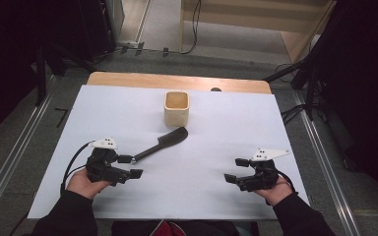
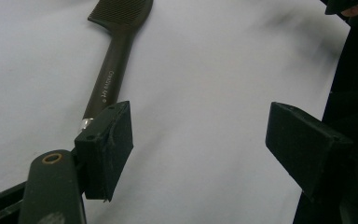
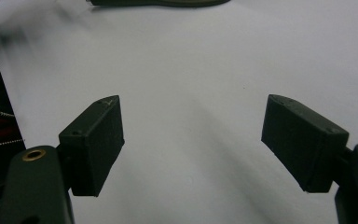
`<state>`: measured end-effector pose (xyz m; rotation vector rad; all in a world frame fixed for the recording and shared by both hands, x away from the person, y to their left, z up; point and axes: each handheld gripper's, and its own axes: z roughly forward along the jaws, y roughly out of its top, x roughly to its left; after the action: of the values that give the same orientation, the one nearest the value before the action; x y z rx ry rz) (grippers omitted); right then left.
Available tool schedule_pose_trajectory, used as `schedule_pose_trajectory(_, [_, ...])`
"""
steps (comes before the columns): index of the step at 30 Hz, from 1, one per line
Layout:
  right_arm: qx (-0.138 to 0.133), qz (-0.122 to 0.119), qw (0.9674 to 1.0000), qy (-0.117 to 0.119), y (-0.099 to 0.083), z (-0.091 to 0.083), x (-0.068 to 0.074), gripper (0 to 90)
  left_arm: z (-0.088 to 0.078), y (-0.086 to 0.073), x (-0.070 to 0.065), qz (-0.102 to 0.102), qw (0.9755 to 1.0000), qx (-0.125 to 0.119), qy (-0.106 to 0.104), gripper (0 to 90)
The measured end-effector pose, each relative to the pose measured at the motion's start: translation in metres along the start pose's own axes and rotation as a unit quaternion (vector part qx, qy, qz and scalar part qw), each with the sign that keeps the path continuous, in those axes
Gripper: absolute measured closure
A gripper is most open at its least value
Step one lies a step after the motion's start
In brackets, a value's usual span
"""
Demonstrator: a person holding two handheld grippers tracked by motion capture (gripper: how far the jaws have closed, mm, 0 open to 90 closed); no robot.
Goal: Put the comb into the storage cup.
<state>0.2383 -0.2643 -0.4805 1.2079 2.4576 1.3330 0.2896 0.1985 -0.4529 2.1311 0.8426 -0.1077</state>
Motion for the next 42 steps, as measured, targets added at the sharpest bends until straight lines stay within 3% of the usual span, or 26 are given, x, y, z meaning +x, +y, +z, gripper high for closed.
schedule_pose_trajectory(9, [0.000,0.001,1.0000,0.001,0.000,0.000,0.000,18.9,-0.004,0.007,0.001,0.004,0.9997,-0.019,0.011,23.7])
schedule_pose_trajectory(24, [0.002,0.001,1.0000,0.000,0.000,0.001,-0.001,18.9,0.003,0.028,0.018,0.003,0.9987,-0.036,0.037,23.8])
schedule_pose_trajectory(42, [0.003,0.000,1.0000,0.002,0.000,0.001,0.000,18.9,0.023,0.052,0.031,0.012,0.9976,-0.024,0.064,23.9])
